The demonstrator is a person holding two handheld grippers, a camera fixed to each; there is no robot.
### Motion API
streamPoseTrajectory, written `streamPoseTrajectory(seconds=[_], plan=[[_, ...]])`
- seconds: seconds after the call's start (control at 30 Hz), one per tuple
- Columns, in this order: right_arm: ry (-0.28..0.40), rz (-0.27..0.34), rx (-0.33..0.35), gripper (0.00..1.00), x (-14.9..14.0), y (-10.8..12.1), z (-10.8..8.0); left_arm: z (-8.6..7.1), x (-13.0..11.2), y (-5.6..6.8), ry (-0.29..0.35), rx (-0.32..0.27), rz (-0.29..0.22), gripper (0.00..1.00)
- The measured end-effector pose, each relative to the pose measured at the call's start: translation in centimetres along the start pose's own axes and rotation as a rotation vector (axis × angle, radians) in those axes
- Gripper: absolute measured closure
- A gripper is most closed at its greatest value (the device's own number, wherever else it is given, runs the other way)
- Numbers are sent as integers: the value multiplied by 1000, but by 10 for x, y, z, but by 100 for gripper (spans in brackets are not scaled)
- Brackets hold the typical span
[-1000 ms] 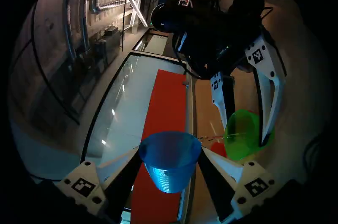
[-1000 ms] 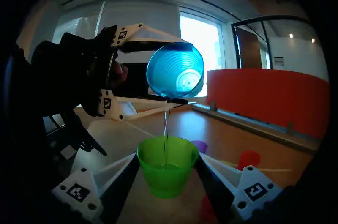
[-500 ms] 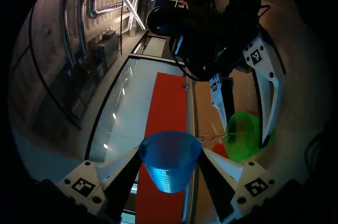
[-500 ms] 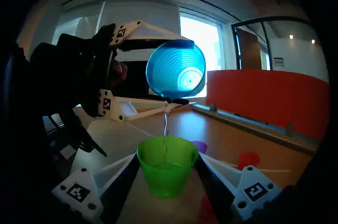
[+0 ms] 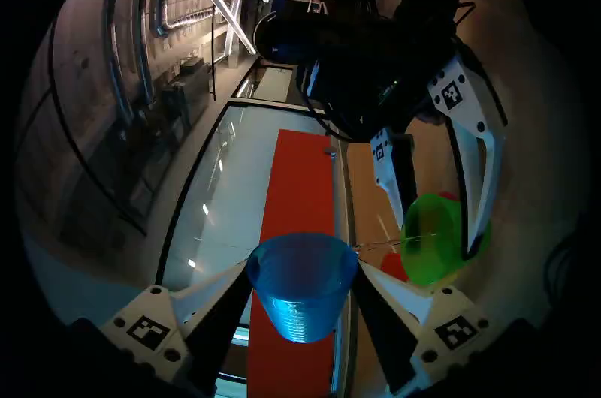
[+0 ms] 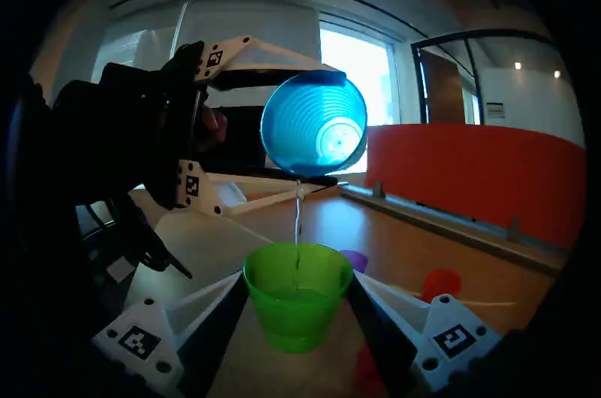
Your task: Pour water
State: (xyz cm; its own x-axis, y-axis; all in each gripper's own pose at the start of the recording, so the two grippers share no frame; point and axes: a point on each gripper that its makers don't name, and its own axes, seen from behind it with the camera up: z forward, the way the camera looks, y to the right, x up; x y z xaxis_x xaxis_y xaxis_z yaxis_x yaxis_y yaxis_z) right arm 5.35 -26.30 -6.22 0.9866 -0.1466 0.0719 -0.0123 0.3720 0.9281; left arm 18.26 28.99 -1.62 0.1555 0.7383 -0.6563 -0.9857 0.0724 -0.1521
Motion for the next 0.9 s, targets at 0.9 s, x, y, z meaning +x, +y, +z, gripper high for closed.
streamPoseTrajectory(seconds=[0.9], plan=[[3, -9, -3, 9, 3, 1, 0, -3, 0, -5, -2, 20, 82, 14]])
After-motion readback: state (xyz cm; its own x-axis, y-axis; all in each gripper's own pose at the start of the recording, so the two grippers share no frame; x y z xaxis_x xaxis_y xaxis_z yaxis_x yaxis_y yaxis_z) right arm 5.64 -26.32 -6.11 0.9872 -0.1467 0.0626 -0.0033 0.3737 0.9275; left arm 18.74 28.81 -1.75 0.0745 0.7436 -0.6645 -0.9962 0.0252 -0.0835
